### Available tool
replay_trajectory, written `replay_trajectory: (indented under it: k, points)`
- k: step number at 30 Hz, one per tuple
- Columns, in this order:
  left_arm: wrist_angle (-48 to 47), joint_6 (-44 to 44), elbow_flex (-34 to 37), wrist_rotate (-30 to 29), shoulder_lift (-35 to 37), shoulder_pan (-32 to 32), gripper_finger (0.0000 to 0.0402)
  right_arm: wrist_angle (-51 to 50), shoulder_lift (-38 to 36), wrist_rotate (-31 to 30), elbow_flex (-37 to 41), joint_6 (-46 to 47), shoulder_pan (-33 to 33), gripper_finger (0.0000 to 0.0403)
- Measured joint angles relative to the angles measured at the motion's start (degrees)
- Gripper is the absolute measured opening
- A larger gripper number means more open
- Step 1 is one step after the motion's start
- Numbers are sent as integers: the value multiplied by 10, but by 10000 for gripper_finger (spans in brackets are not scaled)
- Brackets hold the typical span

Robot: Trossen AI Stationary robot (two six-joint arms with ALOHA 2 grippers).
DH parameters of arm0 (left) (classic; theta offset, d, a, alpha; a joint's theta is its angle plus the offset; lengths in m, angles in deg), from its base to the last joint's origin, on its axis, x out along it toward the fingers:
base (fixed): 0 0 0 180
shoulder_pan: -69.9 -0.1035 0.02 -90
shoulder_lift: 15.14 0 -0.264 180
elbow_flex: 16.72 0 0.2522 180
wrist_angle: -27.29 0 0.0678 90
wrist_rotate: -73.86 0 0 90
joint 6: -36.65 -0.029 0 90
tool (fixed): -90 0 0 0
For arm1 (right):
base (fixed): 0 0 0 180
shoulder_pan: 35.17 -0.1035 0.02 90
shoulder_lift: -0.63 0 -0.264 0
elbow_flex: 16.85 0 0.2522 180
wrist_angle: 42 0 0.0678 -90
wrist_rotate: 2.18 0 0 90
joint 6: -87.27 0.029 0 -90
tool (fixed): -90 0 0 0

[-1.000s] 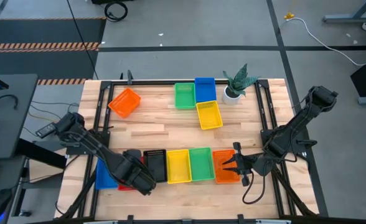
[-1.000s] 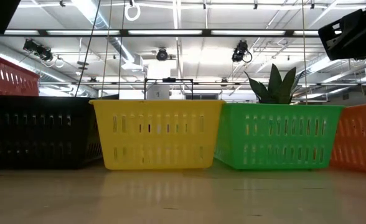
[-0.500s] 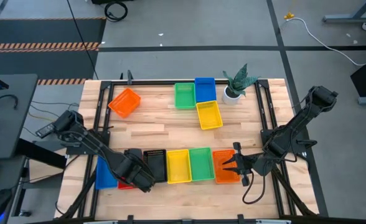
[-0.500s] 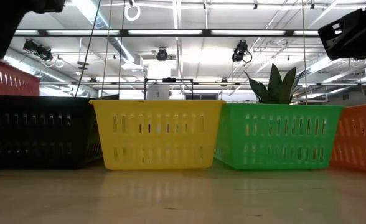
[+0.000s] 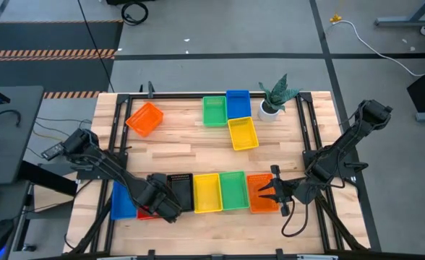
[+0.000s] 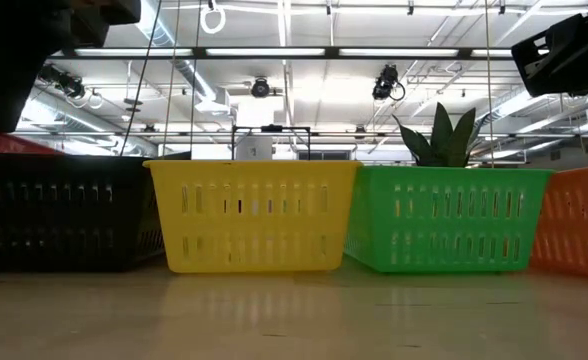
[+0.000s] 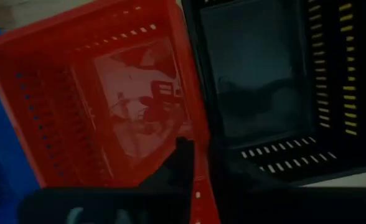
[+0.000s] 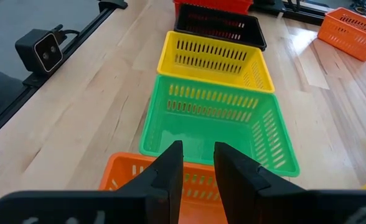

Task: Stack baskets by color
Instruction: Stack the top red bin on top of the red bin, then stack the top orange bin on top of the orange bin

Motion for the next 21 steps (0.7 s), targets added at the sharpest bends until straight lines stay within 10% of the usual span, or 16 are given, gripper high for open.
replay_trajectory:
  k: [11, 21]
  points:
    - [-64, -16, -46, -42, 61, -2, 208, 1, 0, 0, 0, 0, 0, 96]
    - [-106, -33, -46, -98, 19, -8, 117, 1, 0, 0, 0, 0, 0, 96]
